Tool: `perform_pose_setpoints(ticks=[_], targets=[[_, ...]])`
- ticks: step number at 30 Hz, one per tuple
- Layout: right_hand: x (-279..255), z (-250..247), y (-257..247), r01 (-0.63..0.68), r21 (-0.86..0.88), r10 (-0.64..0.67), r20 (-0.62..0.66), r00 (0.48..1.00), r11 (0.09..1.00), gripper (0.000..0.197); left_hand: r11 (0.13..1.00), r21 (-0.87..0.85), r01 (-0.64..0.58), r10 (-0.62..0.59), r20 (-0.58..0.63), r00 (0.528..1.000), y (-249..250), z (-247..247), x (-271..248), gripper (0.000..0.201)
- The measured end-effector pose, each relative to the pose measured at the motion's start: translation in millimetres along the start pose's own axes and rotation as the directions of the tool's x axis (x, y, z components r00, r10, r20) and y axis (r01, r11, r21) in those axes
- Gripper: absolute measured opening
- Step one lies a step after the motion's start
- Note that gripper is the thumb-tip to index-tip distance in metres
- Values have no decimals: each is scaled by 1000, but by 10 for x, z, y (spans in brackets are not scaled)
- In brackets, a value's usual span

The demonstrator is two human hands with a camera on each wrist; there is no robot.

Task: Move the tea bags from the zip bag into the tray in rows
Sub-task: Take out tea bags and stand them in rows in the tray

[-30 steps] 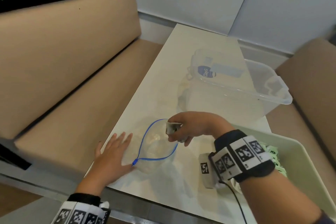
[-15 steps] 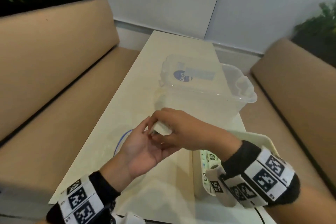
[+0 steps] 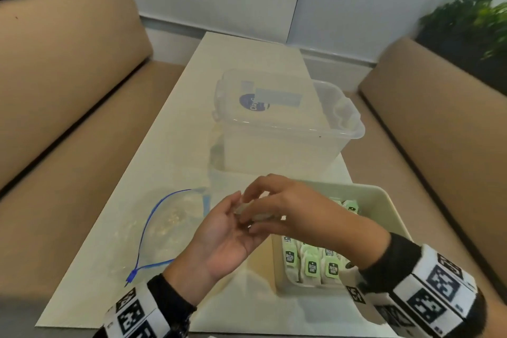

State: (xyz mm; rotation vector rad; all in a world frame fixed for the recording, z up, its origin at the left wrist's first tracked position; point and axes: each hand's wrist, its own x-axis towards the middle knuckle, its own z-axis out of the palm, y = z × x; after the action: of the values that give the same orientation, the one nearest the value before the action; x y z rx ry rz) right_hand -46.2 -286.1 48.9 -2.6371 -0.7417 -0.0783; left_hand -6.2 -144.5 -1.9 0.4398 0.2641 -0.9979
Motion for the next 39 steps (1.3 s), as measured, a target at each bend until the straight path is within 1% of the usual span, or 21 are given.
perform_pose_setpoints(ticks=[1, 3, 5, 7, 10, 13, 14, 16, 17, 20, 23, 25, 29, 31, 33, 36, 37, 39], targets=[[-3, -10, 20, -16, 34, 17, -32, 999, 999, 17, 1000, -23, -3, 3, 0, 1000, -7, 16, 12, 29], [-8, -61, 66, -72, 108, 79, -67, 995, 992, 18, 1000, -24, -9, 9, 2, 1000, -12, 41, 37, 29], [-11, -141, 98, -129, 123, 135, -44, 990, 984, 23, 1000, 4, 4, -4, 13, 1000, -9, 45, 67, 29], [-7, -221, 122, -187, 98, 187, 12, 982, 977, 30, 1000, 22, 16, -17, 33, 999, -1, 59, 101, 33], [-2, -340, 156, -282, 96, 282, 14, 959, 955, 40, 997, 67, 31, -36, 72, 997, 9, 101, 143, 47], [11, -458, 180, -340, 135, 344, -9, 939, 931, 41, 987, 157, 17, -34, 105, 994, 1, 130, 142, 61], [15, -499, 184, -356, 158, 362, -8, 932, 921, 42, 979, 206, 1, -23, 106, 994, -15, 131, 138, 58], [27, -581, 190, -382, 210, 390, 5, 921, 900, 42, 943, 329, -54, 26, 88, 996, -62, 121, 130, 36], [33, -618, 192, -398, 215, 405, 10, 914, 892, 41, 919, 387, -80, 53, 79, 995, -89, 117, 126, 28], [54, -688, 187, -437, 163, 442, 5, 897, 884, 40, 847, 513, -142, 119, 77, 990, -158, 125, 131, 28], [62, -715, 145, -414, 119, 419, -19, 908, 902, 31, 806, 559, -194, 174, 89, 981, -216, 146, 123, 29], [51, -734, 99, -384, 109, 390, -45, 920, 917, 27, 781, 571, -253, 234, 108, 966, -244, 158, 112, 32], [-18, -767, 37, -368, 185, 387, -82, 918, 911, 25, 716, 601, -356, 348, 134, 928, -274, 172, 90, 30], [-61, -771, 14, -359, 200, 382, -96, 919, 912, 26, 692, 611, -385, 379, 145, 914, -277, 189, 76, 28], [-117, -782, 3, -344, 202, 369, -101, 924, 917, 22, 664, 636, -393, 385, 160, 909, -286, 194, 71, 29], [-255, -838, 21, -320, 159, 334, -71, 940, 934, 14, 637, 684, -356, 350, 155, 924, -310, 156, 97, 40], [-326, -863, 36, -316, 115, 323, -49, 945, 942, 17, 644, 686, -338, 340, 139, 930, -316, 127, 110, 43], [-503, -913, 84, -322, 5, 322, 31, 946, 947, 23, 675, 672, -304, 323, 102, 941, -310, 49, 124, 42]])
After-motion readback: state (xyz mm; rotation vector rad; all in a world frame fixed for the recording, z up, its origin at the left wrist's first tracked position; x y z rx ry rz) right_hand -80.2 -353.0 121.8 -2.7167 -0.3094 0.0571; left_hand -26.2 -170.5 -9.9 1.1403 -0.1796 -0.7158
